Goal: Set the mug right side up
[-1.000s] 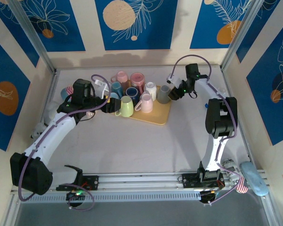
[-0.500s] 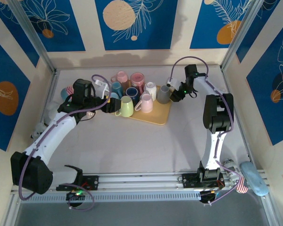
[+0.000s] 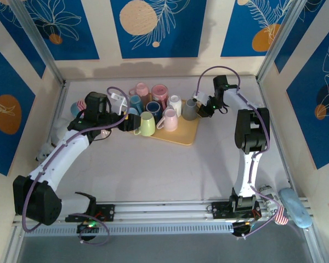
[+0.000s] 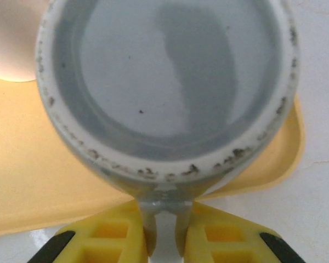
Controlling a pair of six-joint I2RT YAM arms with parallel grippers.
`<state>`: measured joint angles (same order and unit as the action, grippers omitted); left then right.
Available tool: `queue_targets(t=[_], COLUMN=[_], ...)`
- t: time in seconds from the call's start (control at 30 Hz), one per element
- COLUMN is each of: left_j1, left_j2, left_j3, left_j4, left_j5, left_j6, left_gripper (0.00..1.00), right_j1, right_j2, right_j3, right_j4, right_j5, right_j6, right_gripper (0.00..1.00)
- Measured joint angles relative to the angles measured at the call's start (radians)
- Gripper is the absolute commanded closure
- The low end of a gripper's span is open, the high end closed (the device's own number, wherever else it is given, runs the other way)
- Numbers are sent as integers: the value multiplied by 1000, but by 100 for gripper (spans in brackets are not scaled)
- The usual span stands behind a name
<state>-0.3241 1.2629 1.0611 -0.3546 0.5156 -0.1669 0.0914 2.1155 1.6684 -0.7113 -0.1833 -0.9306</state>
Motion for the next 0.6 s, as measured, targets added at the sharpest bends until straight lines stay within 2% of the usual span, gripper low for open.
queue_targets(t=[0.27,0.6], left_j1=[0,-8], left_j2=[3,3], left_j3=[0,-1], left_j4=[10,28], left_j5=[0,-1], left_j6=[-11,-21], left_gripper=[31,31], right_j1=[1,13], right_j2=[-27,-148], right_j3=[-51,-175], right_j4=[48,59], right_j5=[3,-4], right_j6=[13,120], right_gripper=[94,100])
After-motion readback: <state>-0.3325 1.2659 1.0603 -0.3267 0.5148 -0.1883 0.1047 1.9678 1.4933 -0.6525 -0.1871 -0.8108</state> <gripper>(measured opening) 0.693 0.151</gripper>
